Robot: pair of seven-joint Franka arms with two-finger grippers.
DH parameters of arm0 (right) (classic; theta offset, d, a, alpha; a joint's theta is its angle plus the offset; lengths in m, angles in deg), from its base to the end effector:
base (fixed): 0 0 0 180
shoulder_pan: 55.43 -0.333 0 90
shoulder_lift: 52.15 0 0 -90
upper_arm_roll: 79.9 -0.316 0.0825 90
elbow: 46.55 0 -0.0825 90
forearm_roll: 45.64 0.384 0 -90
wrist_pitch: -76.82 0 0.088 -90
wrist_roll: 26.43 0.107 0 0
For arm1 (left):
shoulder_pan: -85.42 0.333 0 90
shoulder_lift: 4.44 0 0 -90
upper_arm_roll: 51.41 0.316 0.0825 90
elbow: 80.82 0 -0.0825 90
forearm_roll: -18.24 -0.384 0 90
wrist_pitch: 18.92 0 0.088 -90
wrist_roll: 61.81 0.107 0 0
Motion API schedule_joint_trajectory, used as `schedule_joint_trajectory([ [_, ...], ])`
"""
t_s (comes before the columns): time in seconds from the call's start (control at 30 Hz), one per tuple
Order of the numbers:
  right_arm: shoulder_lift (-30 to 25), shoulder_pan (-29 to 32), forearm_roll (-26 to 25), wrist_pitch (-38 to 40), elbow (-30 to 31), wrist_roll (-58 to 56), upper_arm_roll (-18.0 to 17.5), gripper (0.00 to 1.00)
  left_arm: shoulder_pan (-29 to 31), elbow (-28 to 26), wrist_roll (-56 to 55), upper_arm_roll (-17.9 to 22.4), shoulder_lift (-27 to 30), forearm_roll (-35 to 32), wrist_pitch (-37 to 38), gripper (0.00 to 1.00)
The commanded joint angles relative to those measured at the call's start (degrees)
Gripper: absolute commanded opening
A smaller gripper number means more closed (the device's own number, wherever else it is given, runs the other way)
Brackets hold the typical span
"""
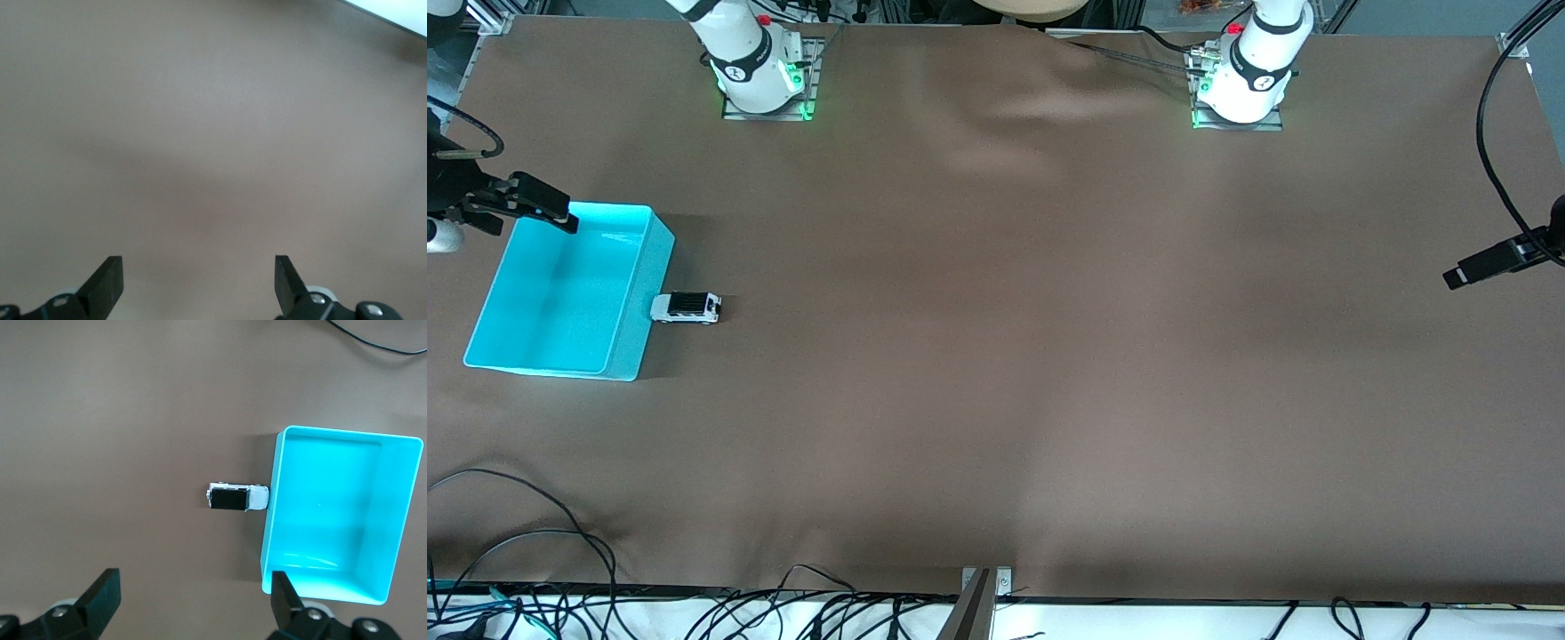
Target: Wind and store white jeep toy
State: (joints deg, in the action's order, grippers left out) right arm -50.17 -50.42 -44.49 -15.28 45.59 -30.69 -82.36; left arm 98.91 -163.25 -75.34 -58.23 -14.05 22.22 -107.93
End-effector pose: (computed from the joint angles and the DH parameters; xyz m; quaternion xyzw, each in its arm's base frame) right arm 0.5660 -0.0235 0.5907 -0.9997 -0.0144 0.0169 0.0118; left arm 0.5988 0.0686 0.5891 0.9830 0.1760 -0.0284 0.0430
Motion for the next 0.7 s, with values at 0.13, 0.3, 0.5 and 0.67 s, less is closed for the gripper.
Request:
schedule_joint_trajectory([
  [0.13,0.30,0.26,-0.36,0.43,-0.91,0.65,-0.44,1.00,-12.77,-6.43,5.79,14.55,5.13,2.87,-0.73,1.00],
  [0.3,0.30,0.26,-0.36,0.52,-0.91,0.65,-0.44,1.00,-16.56,-9.59,6.94,17.99,7.50,2.87,-1.34,1.00],
  [0.5,0.30,0.26,-0.36,0.43,-0.91,0.65,-0.44,1.00,-16.21,-9.69,6.94,17.64,7.41,2.87,-1.52,1.00],
  [0.67,0.30,0.26,-0.36,0.52,-0.83,0.65,-0.44,1.00,-16.65,-9.16,6.86,17.37,7.06,2.87,-1.79,1.00],
])
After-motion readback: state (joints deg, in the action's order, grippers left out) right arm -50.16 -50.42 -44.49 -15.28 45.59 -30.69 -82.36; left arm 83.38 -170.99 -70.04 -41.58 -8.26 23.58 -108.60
